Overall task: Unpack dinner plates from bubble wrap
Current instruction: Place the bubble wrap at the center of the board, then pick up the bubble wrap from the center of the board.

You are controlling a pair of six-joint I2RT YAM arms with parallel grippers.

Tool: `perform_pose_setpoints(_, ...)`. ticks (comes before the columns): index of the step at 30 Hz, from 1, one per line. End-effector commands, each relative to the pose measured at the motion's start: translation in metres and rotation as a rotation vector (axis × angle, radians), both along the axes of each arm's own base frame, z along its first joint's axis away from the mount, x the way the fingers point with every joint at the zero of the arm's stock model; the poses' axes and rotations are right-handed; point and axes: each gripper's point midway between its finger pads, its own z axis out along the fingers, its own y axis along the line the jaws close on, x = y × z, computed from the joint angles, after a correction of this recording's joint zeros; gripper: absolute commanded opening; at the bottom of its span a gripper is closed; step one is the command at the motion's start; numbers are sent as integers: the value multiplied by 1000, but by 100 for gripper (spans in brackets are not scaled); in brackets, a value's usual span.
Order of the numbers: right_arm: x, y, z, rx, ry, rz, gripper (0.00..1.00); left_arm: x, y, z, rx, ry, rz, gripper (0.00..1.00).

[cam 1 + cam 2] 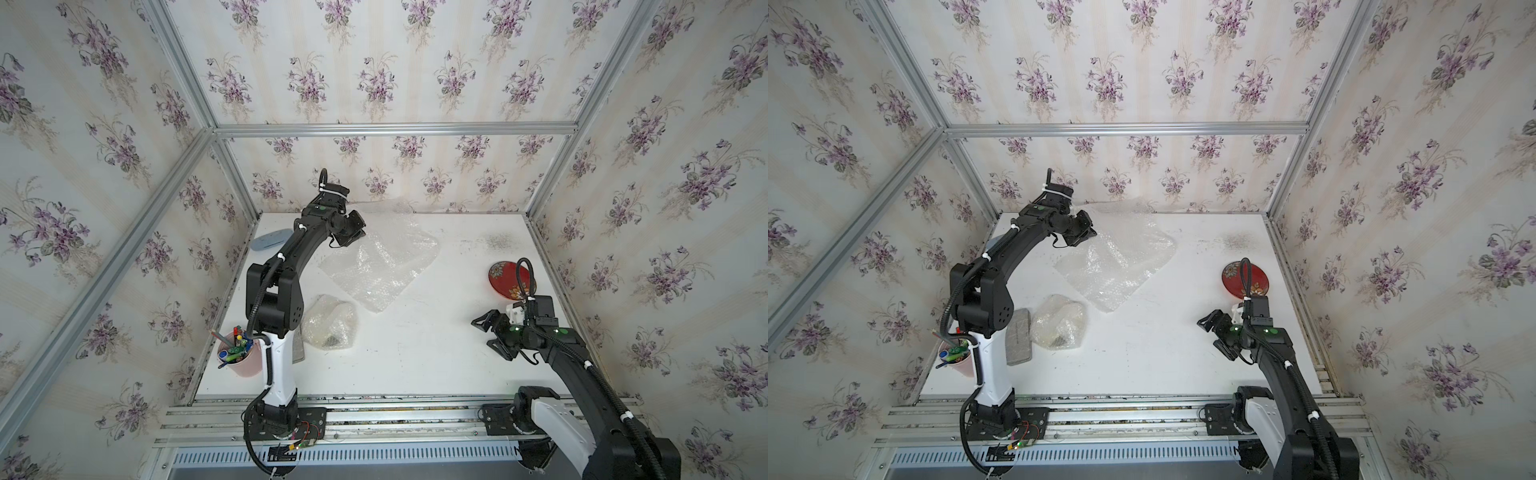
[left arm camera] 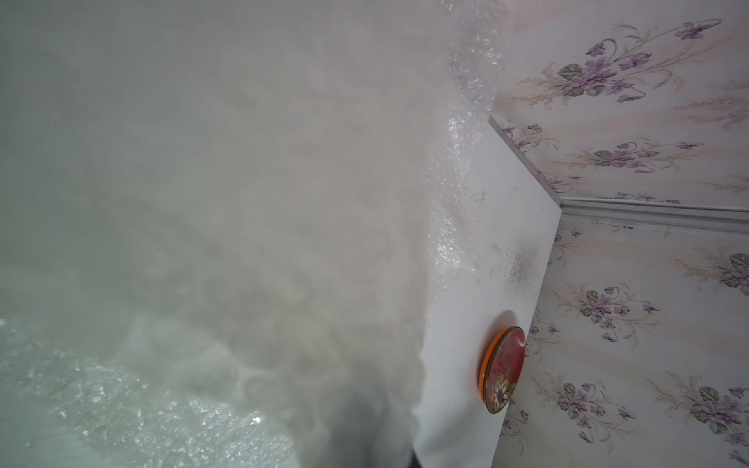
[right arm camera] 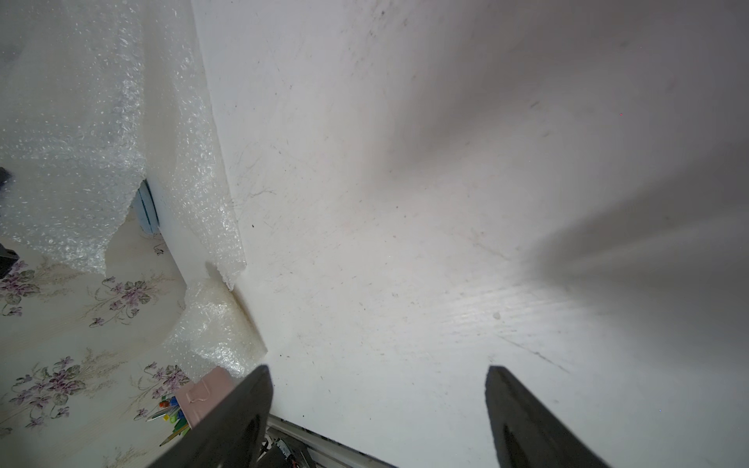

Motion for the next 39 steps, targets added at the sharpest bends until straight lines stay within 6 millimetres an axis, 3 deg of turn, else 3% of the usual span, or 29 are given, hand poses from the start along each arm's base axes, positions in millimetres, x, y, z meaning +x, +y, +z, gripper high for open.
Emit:
perform_pose_setpoints(1, 9, 3, 3, 10, -49, 27, 85, -14, -12, 18, -43, 8, 47, 6)
perform_pose_setpoints(6, 9, 8, 1, 29, -61, 54, 84, -52, -19, 13, -3, 49, 112, 10)
perform_pose_setpoints(7, 8, 9, 1, 31, -62, 62, 85, -61, -19, 8, 11, 62, 120, 15)
perform_pose_setpoints(13, 5, 13, 2, -3, -69, 123, 85, -100, 4, -28, 111, 126, 198, 21)
perform_pose_setpoints(15, 4, 15, 4, -13, -71, 144, 85, -108, 7, -35, 122, 145, 202, 45)
perform_pose_setpoints(18, 4, 15, 6, -29, -78, 162, 84, -119, 14, -33, 142, 132, 201, 72)
perform_pose_setpoints(23, 1, 19, 7, -31, -81, 183, 84, -145, 38, -26, 222, 134, 181, 99)
perform_pose_setpoints(27, 1, 21, 8, -32, -87, 194, 84, -160, 55, -24, 271, 135, 151, 99)
perform_pose_setpoints(33, 0, 25, 5, -13, -83, 204, 84, -168, 42, -35, 281, 192, 36, 99)
perform_pose_setpoints(39, -3, 29, 7, -2, -72, 225, 84, -153, 53, -55, 341, 221, 27, 99)
